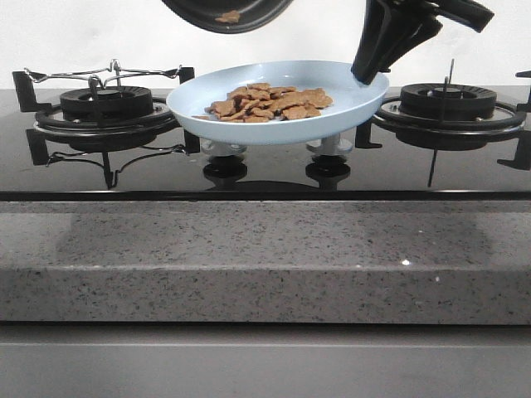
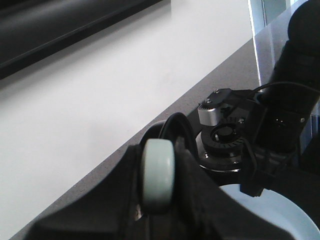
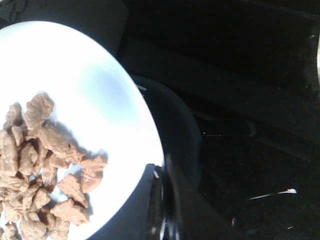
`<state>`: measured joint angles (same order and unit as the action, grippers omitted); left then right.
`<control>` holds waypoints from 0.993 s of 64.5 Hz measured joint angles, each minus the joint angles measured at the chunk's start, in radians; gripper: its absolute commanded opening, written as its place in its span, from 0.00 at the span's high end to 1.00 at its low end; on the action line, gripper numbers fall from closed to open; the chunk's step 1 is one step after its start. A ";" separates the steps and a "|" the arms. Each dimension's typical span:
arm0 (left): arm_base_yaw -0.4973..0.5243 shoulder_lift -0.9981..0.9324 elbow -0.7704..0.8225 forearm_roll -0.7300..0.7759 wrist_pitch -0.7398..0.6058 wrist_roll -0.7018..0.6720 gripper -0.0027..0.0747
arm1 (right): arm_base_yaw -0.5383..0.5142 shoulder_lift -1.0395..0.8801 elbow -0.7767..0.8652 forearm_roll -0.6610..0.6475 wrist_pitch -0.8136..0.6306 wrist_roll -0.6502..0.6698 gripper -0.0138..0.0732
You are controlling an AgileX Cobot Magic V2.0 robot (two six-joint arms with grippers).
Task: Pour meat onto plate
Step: 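Bring the empty pan back down onto its burner with the left gripper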
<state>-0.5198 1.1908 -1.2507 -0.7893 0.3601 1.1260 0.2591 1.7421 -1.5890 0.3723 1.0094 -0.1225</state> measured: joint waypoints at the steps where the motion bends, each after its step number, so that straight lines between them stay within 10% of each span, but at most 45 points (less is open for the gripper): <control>1: -0.003 0.000 0.000 0.005 0.000 0.000 0.99 | 0.000 0.000 0.000 0.000 0.000 0.000 0.91; 46: -0.075 0.000 0.000 0.118 -0.014 -0.088 0.99 | 0.000 0.000 0.000 0.000 0.000 0.000 0.91; 64: 0.128 0.000 0.000 -0.069 0.052 -0.184 0.99 | 0.000 0.000 0.000 0.000 0.000 0.000 0.91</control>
<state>-0.3919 1.1908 -1.2507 -0.8583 0.4121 0.9420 0.2591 1.7421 -1.5890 0.3723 1.0094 -0.1225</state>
